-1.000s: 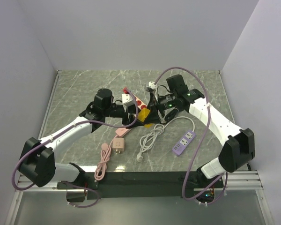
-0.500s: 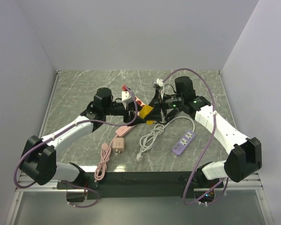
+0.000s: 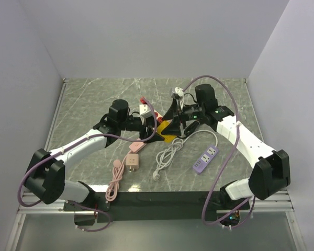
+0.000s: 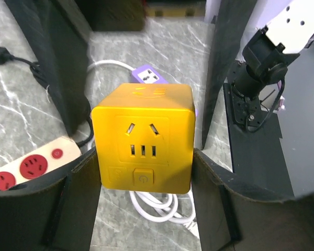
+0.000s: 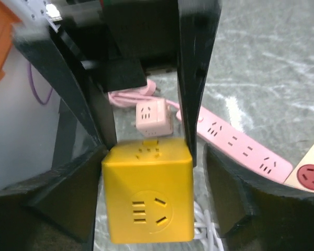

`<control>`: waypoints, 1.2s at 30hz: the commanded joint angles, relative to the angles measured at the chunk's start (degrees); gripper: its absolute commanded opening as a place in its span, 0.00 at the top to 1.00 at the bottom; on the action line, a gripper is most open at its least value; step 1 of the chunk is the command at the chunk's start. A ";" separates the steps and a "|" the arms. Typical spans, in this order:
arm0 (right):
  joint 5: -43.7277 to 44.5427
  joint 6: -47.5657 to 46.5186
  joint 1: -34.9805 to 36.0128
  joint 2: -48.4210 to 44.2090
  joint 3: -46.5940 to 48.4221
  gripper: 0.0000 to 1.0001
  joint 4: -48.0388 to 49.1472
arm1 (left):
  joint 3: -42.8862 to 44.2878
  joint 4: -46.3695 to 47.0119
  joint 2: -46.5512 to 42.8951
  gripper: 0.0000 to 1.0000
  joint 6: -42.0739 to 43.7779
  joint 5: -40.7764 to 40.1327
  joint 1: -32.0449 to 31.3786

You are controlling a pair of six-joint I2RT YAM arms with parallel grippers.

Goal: Insert the plug

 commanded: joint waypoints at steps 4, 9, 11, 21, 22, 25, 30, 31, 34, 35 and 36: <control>4.92 7.33 -2.53 -4.59 -1.68 0.07 12.95 | -0.07 1.92 1.17 1.00 -0.86 -3.78 -0.17; 19.50 20.09 -4.21 -8.98 -6.95 0.05 22.92 | -1.03 5.43 0.82 1.00 -6.39 -8.36 0.80; 28.47 23.94 -4.12 -11.53 -9.31 0.04 26.16 | -0.95 6.57 0.91 1.00 -9.28 -11.52 1.15; 62.58 31.17 8.79 -21.03 -20.65 0.05 36.97 | 0.11 17.56 1.61 1.00 -35.03 -32.35 1.85; 64.08 31.96 9.41 -21.81 -22.06 0.05 40.55 | 0.11 18.70 1.61 1.00 -36.62 -33.93 1.85; 67.69 33.54 10.12 -23.05 -29.25 0.05 47.59 | 0.45 19.33 1.53 1.00 -42.15 -36.93 1.94; 72.18 30.92 12.31 -23.76 -33.58 0.05 53.50 | 0.99 20.63 2.58 1.00 -49.45 -39.92 2.12; 73.23 30.04 13.18 -23.23 -34.28 0.05 55.42 | 0.81 21.86 2.67 1.00 -50.77 -39.31 2.12; 74.02 29.07 14.85 -21.65 -34.73 0.05 58.68 | 0.46 23.80 3.11 1.00 -56.83 -40.18 2.12; 74.37 28.89 15.30 -21.21 -34.64 0.06 59.30 | 0.37 24.07 3.28 1.00 -57.89 -40.44 2.03; 74.81 28.71 15.82 -20.42 -34.81 0.06 60.27 | 0.28 23.72 3.20 1.00 -58.42 -40.97 2.03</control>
